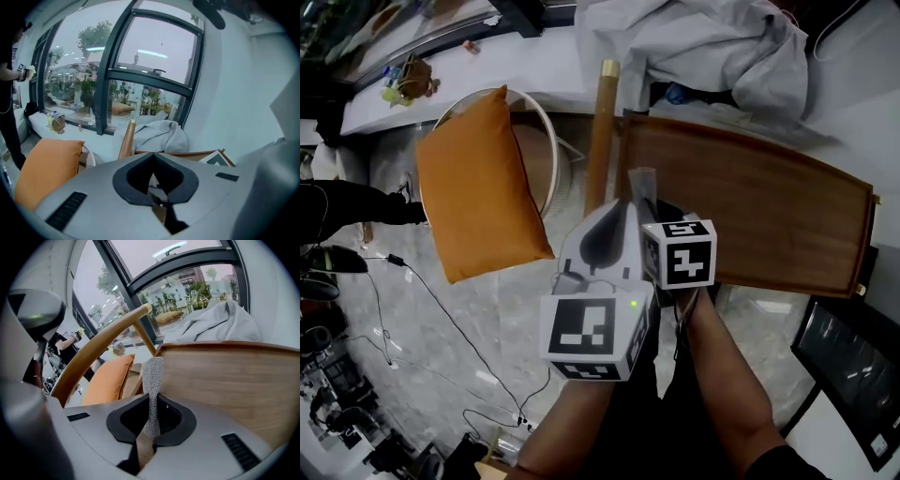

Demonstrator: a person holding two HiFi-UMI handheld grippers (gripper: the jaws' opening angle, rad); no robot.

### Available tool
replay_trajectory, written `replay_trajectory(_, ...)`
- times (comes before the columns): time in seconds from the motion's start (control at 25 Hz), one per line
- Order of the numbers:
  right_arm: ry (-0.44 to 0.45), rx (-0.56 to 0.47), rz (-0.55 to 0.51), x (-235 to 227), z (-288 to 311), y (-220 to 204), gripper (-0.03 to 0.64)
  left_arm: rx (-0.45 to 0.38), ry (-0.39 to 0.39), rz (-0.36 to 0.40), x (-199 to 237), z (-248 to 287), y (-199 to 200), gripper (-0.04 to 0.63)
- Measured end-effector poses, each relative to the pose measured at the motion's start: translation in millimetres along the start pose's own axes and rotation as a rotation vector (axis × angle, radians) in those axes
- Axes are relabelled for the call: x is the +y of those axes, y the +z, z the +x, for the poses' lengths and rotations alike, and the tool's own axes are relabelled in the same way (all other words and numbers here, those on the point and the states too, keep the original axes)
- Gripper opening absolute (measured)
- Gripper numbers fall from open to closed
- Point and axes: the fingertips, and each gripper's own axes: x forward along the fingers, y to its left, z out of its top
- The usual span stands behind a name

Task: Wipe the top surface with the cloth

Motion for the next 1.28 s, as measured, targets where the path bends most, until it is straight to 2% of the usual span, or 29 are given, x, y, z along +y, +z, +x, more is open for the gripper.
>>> replay_trajectory(0.2, -0.004, 0.046, -0.010, 3.5, 12.4, -9.5, 0.037, 0.006, -0.002, -0.006, -0.5, 3.0, -8.0, 0.011)
replay_trajectory(0.56, -0.100, 0.095, -0.045, -36.2, -6.6, -23.6, 0.037, 0.011, 0.023, -0.003, -3.3, 8.2, -10.8, 0.011)
replay_trajectory(0.96, -0.238, 0.075, 0.020, -142.3, -62.1, -35.1, 0.037, 0.093, -0.039, 0.028, -61.0, 40.1, -44.5, 0.011)
replay_trajectory(1.28, -0.343, 0.063, 0.098, -240.9, -124.4, -59.9, 0.037, 0.156, -0.109, 0.049, -138.2, 75.9, -76.3, 0.011)
